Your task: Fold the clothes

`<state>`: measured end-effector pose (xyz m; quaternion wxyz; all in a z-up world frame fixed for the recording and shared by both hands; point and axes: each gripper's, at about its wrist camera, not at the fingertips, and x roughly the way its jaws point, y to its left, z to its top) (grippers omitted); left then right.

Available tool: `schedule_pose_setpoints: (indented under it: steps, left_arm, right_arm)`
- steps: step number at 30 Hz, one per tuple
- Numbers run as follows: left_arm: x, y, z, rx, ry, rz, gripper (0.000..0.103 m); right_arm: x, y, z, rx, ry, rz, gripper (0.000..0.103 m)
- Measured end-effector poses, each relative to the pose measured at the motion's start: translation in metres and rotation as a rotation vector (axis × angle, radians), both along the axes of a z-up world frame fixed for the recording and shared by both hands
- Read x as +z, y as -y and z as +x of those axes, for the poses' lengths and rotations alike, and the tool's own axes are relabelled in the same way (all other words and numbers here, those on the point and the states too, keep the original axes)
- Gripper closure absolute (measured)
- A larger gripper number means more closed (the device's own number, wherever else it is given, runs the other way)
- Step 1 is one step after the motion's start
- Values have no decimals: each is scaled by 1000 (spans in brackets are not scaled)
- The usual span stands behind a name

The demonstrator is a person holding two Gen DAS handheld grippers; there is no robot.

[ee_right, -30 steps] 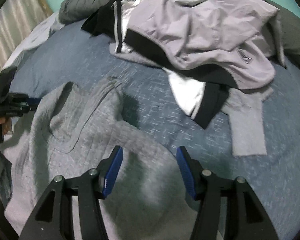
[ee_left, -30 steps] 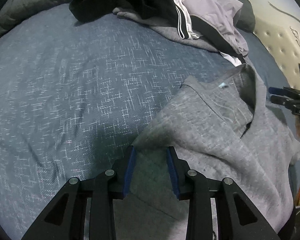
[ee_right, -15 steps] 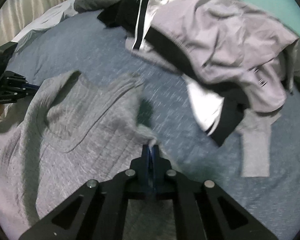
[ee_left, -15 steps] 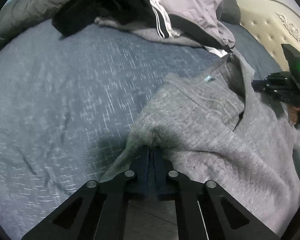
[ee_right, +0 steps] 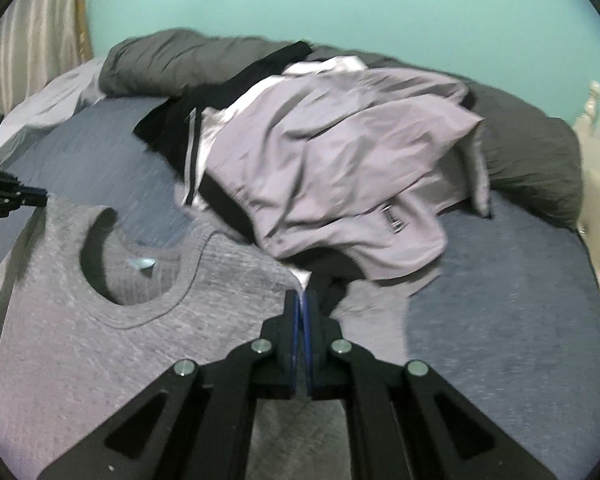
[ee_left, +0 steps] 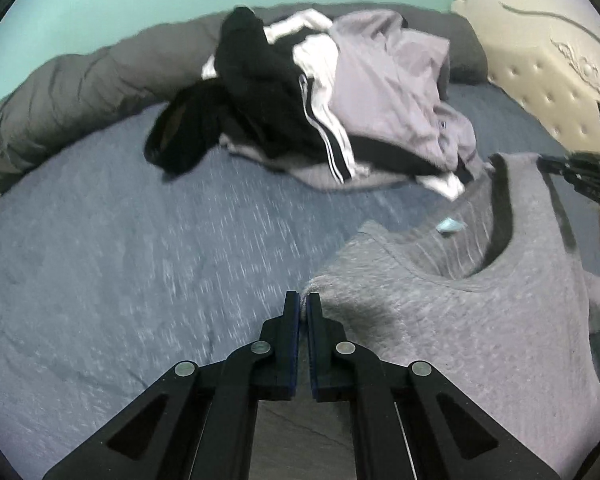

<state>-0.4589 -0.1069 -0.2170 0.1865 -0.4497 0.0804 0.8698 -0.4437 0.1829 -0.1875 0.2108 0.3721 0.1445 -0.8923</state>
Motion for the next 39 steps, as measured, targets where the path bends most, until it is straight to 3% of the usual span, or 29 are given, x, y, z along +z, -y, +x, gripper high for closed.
schedule_pose_setpoints:
  steps: [5, 8, 18, 24, 27, 29, 30, 35, 39]
  left_arm:
    - [21, -1, -17, 32, -31, 13, 100]
    - [19, -9, -25, 31, -31, 1, 99]
    - [-83, -28, -47, 43, 148, -115, 99]
    - [-100, -26, -54, 75, 171, -79, 97]
    - [-86, -23, -59, 95, 144, -33, 96]
    - [-75, -26, -64, 98, 127, 5, 95]
    - [-73, -29, -67, 92, 125, 13, 94]
    - [-77, -48, -86, 66, 145, 32, 78]
    - [-91, -60, -99, 54, 176, 37, 75]
  right_arm:
    - [16, -19, -7, -68, -57, -28, 101]
    - [4, -16, -13, -75, -36, -1, 101]
    - [-103, -1, -33, -83, 187, 130, 101]
    - [-114, -12, -40, -86, 226, 56, 100]
    - [-96, -14, -41, -70, 179, 1, 88]
    - [-83, -16, -43, -68, 151, -50, 61]
    - [-78, -15, -46, -66, 148, -68, 56]
    - [-78, 9, -65, -18, 207, -63, 53]
    - [-97, 34, -79, 4, 248, 19, 53]
